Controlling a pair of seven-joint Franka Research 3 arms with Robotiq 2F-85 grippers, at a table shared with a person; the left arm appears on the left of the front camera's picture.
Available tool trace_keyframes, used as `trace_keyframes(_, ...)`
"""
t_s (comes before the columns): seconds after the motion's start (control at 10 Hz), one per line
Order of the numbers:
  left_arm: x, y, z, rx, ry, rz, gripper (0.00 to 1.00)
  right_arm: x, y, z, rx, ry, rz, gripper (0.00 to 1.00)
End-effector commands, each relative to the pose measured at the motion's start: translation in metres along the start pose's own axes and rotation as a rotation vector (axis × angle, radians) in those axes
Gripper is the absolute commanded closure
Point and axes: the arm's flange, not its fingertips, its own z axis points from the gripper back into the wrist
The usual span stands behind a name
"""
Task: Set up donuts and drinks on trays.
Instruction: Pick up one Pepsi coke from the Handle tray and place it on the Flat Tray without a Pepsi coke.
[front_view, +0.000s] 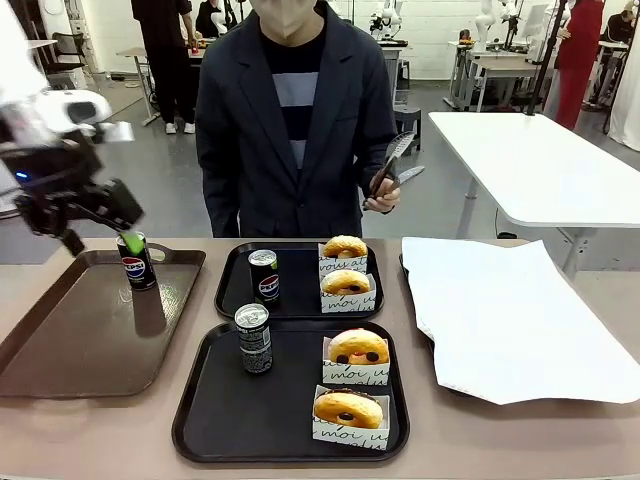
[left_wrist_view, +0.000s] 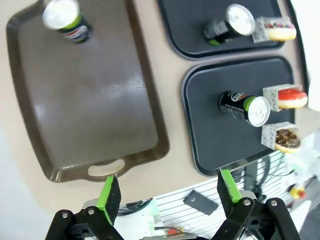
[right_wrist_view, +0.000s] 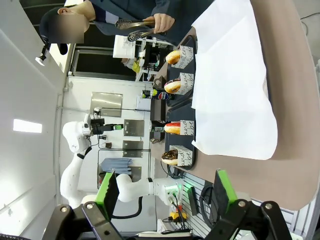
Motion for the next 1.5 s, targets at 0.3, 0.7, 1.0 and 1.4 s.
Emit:
trace_keyframes(0.3, 0.001, 0.168, 0.053, -0.366, -0.086, 0.28, 0.0, 0.001, 0.0, 0.001, 0.017, -0.007, 0.021, 0.0)
trace_keyframes(0.7, 0.015, 0.275, 0.058, -0.607, -0.11, 0.374, 0.0, 0.001, 0.0, 0.001, 0.017, -0.007, 0.021, 0.0)
trace_keyframes(1.0, 0.017, 0.35, 0.036, -0.882, -0.06, 0.383, 0.0, 0.001, 0.0, 0.001, 0.017, -0.007, 0.021, 0.0)
trace_keyframes(1.4, 0.004, 0.402, 0.014, -0.956, -0.038, 0.332, 0.0, 0.001, 0.0, 0.001, 0.017, -0.007, 0.021, 0.0)
